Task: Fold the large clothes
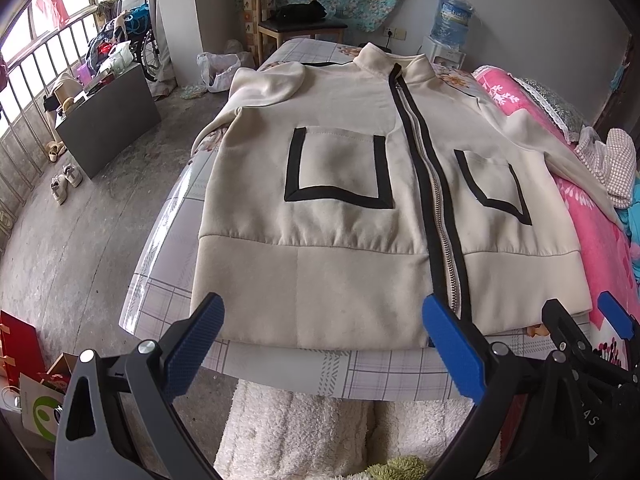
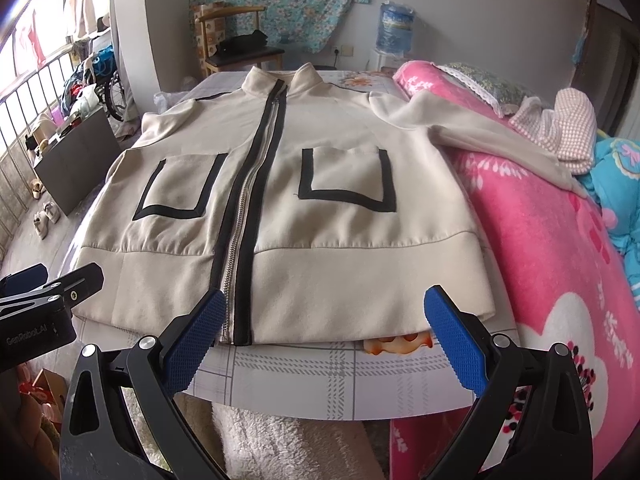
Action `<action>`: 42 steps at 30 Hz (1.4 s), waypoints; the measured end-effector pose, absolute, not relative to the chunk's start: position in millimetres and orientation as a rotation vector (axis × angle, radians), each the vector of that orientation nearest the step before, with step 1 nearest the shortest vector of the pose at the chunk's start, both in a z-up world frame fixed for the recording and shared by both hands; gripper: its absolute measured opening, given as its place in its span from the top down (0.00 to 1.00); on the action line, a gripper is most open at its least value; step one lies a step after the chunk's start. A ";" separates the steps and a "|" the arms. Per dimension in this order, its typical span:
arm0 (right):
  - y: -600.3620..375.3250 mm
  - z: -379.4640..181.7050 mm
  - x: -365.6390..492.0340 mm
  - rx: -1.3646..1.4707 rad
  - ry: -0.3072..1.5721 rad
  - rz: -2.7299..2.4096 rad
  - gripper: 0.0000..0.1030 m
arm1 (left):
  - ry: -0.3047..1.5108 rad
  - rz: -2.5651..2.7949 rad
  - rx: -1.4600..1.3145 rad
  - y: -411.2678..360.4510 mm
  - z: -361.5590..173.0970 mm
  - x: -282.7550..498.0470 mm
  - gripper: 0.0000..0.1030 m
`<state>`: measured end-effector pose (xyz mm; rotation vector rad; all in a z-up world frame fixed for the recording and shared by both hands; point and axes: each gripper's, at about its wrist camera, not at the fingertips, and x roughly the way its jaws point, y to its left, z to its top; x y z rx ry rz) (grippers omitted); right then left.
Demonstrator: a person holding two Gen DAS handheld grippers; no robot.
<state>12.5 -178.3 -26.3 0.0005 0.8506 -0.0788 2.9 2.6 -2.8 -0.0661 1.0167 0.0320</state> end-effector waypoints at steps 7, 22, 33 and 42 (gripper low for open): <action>-174.7 -25.6 12.8 -0.007 0.851 -0.072 0.08 | 1.017 0.033 -0.069 3.8 -3.7 3.1 0.05; -171.5 -22.9 12.8 -0.015 0.845 -0.069 0.08 | 1.014 0.040 -0.076 8.2 -2.4 4.0 0.05; -170.9 -21.3 15.8 -0.013 0.844 -0.066 0.08 | 1.014 0.047 -0.084 12.0 -1.1 7.5 0.05; -169.2 -20.2 19.7 -0.013 0.844 -0.067 0.08 | 1.010 0.050 -0.093 16.3 1.9 14.3 0.05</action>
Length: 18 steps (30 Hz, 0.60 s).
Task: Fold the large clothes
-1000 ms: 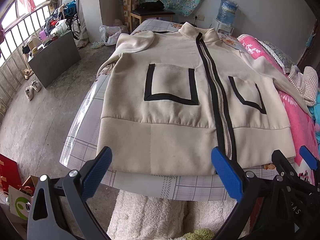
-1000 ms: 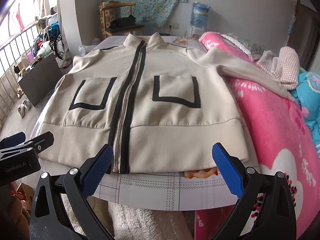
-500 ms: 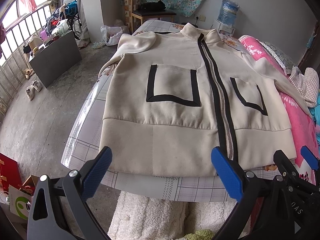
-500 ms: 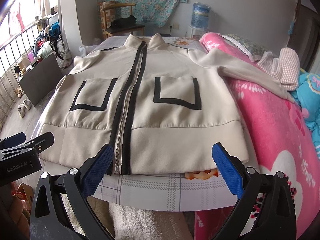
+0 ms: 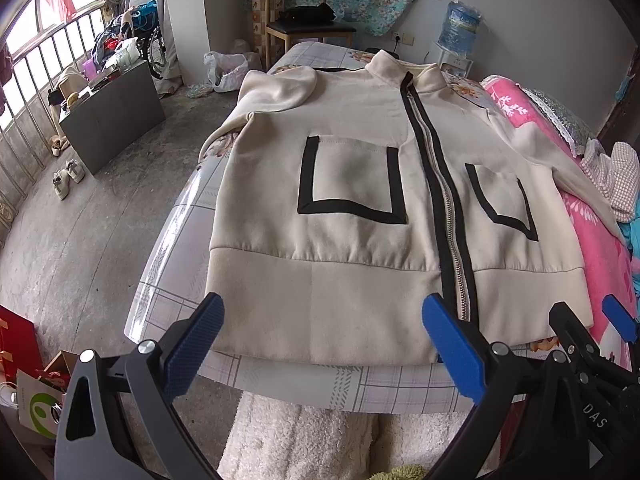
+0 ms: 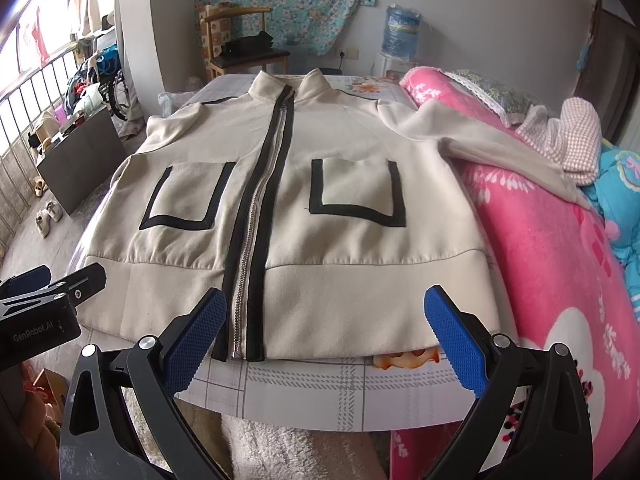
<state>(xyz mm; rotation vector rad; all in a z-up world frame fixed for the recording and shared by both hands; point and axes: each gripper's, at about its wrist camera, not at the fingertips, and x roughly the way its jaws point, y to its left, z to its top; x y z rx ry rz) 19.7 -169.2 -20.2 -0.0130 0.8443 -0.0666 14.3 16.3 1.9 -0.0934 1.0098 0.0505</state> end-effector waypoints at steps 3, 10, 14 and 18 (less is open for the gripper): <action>-169.0 -18.8 21.4 -0.014 0.843 -0.066 0.08 | 1.008 0.051 -0.097 18.0 3.0 18.1 0.05; -164.6 -9.6 36.7 -0.015 0.836 -0.058 0.08 | 1.007 0.058 -0.102 22.0 4.0 28.3 0.05; -164.8 -6.9 43.5 -0.011 0.827 -0.038 0.08 | 1.011 0.062 -0.105 24.2 2.2 35.2 0.05; -164.0 -4.3 51.1 -0.003 0.816 -0.020 0.08 | 1.016 0.069 -0.109 26.5 -0.1 44.8 0.05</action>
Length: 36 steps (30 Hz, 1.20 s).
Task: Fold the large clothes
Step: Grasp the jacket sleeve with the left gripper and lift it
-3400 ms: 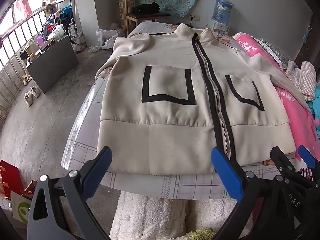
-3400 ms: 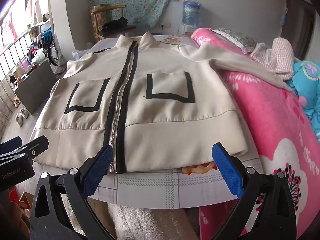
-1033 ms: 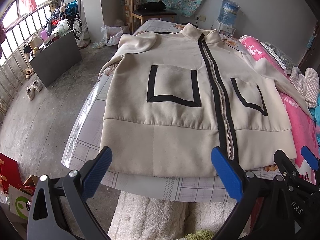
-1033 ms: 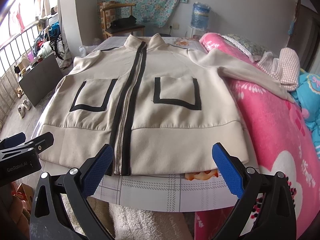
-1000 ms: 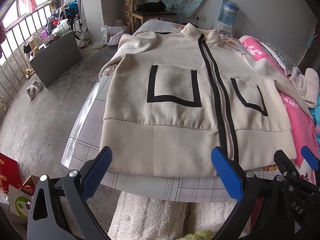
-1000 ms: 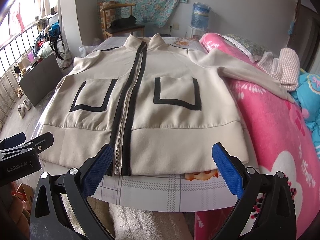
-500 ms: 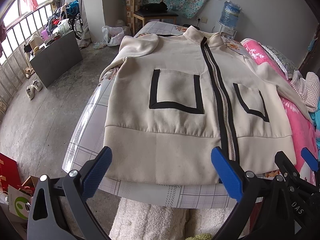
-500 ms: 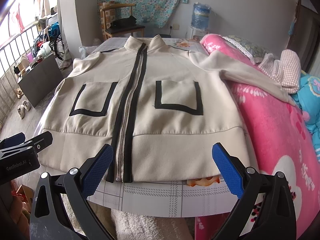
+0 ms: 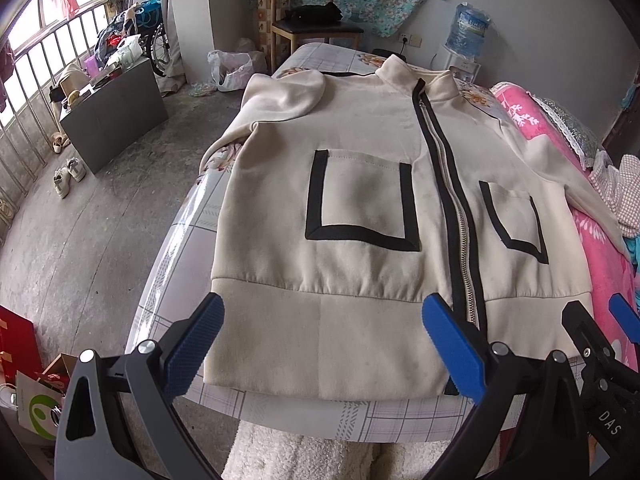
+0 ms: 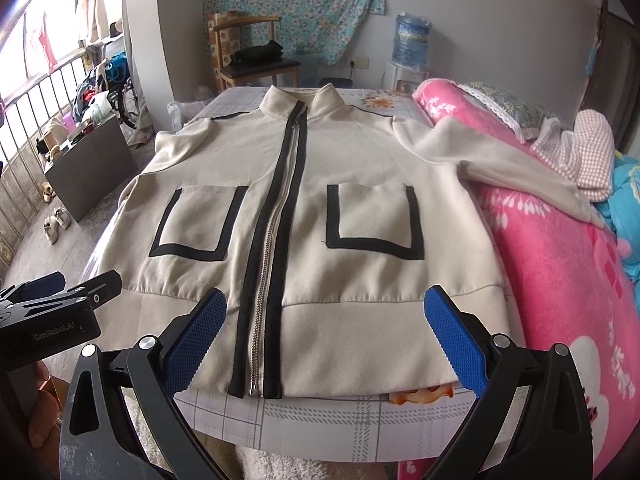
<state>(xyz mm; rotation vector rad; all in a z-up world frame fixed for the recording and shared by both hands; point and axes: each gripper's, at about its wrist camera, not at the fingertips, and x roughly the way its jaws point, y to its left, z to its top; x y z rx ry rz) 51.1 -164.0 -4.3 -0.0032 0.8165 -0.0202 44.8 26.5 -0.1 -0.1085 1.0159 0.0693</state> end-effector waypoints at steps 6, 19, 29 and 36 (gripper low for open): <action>-163.0 -2.3 71.6 -0.003 0.807 0.003 0.08 | 1.023 0.087 -0.107 32.1 -6.4 63.6 0.05; -134.7 -14.2 142.0 -0.063 0.825 0.103 0.08 | 0.977 0.115 -0.097 72.8 -20.4 115.3 0.05; -83.9 -31.8 192.6 -0.118 0.856 0.235 0.08 | 0.862 0.036 -0.281 168.9 -7.4 151.9 0.05; -59.3 -50.1 211.9 -0.147 0.904 0.296 0.08 | 0.956 0.048 -0.632 256.0 -61.2 210.0 0.06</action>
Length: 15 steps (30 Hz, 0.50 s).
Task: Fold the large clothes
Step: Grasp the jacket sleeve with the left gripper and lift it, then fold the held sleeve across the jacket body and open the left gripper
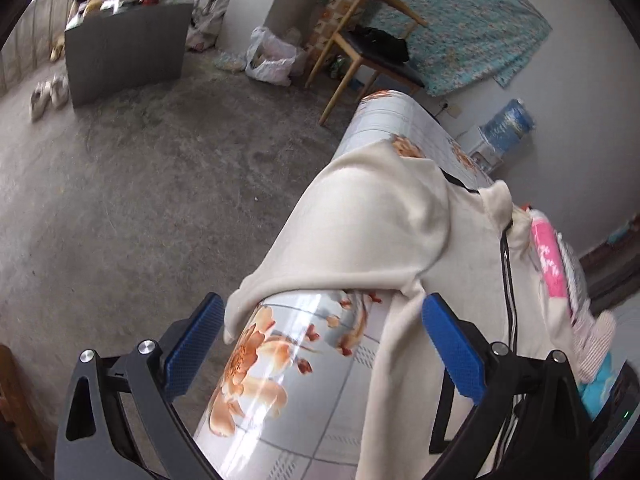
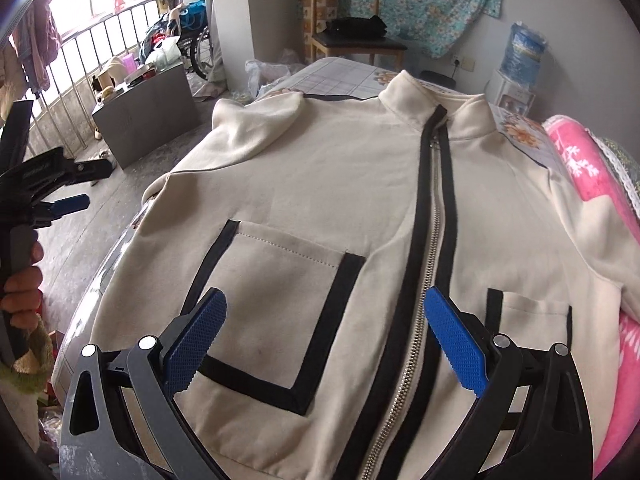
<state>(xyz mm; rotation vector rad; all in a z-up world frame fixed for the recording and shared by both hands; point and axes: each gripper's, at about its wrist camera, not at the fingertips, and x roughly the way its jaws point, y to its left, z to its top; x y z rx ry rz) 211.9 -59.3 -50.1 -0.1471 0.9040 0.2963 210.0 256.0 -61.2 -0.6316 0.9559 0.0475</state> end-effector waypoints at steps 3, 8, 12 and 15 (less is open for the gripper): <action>-54.1 -54.7 215.9 -0.153 0.918 0.306 0.08 | 1.040 0.054 -1.004 302.3 -114.8 229.2 0.08; -54.9 -60.7 223.8 -0.158 0.935 0.292 0.08 | 1.198 0.084 -1.535 339.1 -212.7 237.4 0.11; -56.4 -65.9 230.2 -0.144 0.952 0.281 0.08 | 1.235 0.026 -1.814 338.5 -266.1 242.0 0.11; -57.0 -69.5 232.6 -0.137 0.966 0.272 0.08 | 1.224 -0.012 -1.862 337.3 -278.5 255.5 0.16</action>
